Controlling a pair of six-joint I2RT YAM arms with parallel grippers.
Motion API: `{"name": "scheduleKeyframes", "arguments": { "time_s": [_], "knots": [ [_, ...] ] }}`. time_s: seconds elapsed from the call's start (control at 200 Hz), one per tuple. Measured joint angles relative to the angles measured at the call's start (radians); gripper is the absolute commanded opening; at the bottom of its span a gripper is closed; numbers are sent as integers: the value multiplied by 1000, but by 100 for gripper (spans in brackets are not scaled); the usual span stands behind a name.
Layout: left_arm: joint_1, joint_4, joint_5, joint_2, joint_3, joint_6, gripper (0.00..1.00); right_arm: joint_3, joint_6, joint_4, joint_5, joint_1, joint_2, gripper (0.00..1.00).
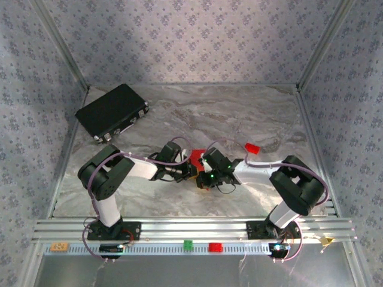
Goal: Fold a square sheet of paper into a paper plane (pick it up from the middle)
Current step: Third fold the triangle at the center of the table.
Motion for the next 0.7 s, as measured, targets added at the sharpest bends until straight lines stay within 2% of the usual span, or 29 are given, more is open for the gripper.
{"name": "scheduleKeyframes", "arguments": {
  "time_s": [0.7],
  "knots": [
    [0,2,-2,4,1,0,0,-219,81,155,-68,-48,-148,8]
  ]
}}
